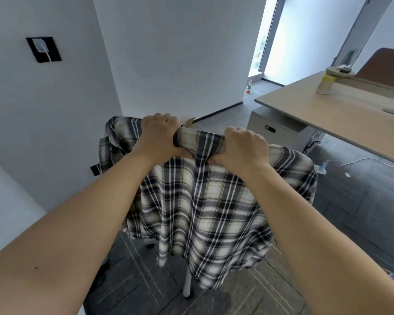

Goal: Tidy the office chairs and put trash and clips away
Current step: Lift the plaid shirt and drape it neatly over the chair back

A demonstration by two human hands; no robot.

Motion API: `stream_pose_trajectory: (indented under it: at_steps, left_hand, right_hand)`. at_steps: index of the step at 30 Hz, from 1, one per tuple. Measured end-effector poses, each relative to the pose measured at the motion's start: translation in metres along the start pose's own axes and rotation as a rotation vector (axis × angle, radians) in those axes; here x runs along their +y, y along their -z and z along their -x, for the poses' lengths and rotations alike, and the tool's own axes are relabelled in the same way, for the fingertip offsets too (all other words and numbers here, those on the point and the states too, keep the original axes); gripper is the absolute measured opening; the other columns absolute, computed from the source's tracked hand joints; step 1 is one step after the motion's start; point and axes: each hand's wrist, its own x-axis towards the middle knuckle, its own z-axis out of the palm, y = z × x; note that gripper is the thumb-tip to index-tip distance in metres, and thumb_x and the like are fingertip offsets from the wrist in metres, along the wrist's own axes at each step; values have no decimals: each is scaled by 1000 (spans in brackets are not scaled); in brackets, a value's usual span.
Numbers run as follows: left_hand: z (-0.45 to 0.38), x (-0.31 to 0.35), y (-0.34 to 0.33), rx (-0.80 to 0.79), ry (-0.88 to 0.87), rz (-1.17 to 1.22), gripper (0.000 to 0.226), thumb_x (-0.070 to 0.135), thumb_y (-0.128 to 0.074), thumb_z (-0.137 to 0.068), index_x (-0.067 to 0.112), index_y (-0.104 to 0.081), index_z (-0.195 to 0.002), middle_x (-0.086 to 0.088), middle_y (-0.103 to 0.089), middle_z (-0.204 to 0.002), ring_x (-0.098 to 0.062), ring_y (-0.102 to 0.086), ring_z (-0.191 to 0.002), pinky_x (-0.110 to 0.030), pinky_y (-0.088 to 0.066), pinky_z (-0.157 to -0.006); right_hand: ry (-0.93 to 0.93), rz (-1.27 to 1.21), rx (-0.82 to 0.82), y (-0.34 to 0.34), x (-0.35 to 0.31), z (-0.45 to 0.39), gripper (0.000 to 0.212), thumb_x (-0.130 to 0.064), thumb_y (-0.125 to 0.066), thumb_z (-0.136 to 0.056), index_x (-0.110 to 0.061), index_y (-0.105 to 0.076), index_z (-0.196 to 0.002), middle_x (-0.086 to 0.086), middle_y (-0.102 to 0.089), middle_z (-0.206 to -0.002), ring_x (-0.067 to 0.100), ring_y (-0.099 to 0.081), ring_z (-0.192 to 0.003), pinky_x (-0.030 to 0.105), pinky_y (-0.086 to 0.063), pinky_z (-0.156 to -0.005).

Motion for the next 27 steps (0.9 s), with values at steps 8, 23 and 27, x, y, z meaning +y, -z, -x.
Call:
stream_pose_trajectory:
  at_steps: [8, 23, 27]
  left_hand:
    - [24, 47, -6, 39, 41, 35, 70, 51, -75, -60, -1, -54, -101, -14, -57, -103, -28, -48, -106, -38, -27, -97]
    - [48, 146, -7, 32, -95, 92, 69, 48, -78, -57, -1, -55, -99, -7, -48, -90, -29, -48, -103, -39, -28, -97]
    - [46, 169, -14, 22, -173, 114, 71, 49, -78, -57, 0, -56, -103, -14, -59, -107, -28, -48, -107, -38, -27, -99]
  right_hand:
    - [20, -22, 4, 7, 37, 29, 46, -45, -74, -71, -13, -41, -76, -1, -47, -78, 18, -44, -73, 27, -32, -66]
    - [-42, 7, 52, 47, 113, 108, 45, -48, -72, -71, -14, -43, -75, -2, -49, -77, 18, -47, -72, 26, -33, -66]
    - [-110, 29, 45, 59, 129, 128, 46, -50, -72, -70, -10, -55, -84, 0, -52, -80, 18, -46, -74, 27, -34, -67]
